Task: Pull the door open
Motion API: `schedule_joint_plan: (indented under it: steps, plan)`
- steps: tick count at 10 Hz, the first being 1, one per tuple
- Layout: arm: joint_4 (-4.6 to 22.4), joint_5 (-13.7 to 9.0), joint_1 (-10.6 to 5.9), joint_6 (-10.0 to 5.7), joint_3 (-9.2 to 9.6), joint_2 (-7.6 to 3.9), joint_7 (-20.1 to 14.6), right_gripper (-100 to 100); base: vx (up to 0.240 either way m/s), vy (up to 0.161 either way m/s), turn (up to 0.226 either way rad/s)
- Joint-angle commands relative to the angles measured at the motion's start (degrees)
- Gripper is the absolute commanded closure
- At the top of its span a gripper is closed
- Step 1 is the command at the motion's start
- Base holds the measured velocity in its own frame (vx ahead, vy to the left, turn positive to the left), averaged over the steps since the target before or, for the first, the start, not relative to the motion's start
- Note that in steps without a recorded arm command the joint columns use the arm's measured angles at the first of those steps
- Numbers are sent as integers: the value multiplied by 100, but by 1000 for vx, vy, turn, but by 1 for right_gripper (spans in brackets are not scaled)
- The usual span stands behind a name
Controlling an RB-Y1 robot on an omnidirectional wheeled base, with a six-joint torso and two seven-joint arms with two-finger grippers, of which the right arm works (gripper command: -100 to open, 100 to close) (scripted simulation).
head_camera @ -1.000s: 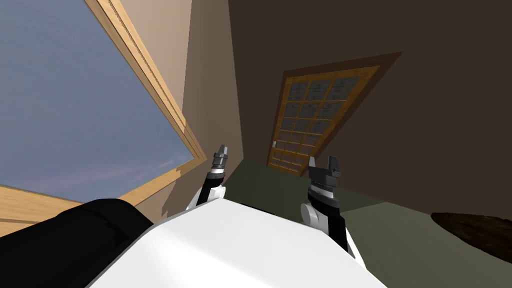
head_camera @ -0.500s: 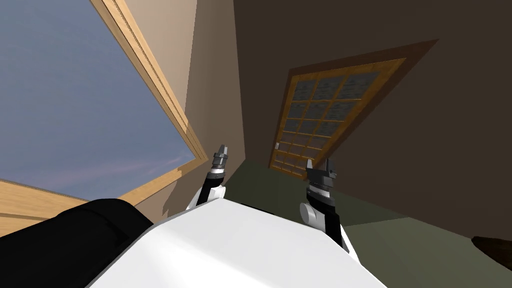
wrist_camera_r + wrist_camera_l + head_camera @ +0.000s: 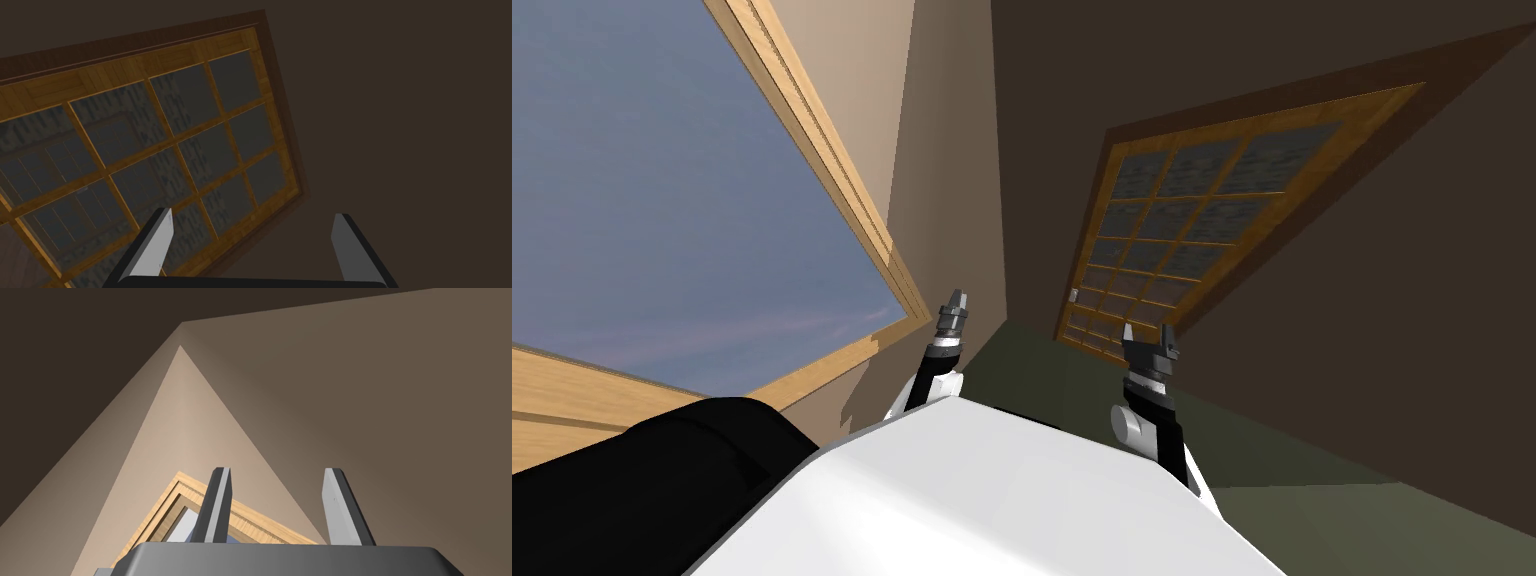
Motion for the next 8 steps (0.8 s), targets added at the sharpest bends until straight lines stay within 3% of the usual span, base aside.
schedule_joint_plan:
  steps: [1,5,6,8]
  plan:
    - [264,-95,-82,-50,-76,-30,-229,-100,103,-37,131]
    - [740,-256,-237,-139,-194,-63,-607,-100,72,-12,90]
    - [749,-256,-237,-139,-194,-63,-607,-100,58,-12,39]
    - [1091,-370,-346,-202,-278,-81,-873,-100,71,-12,108]
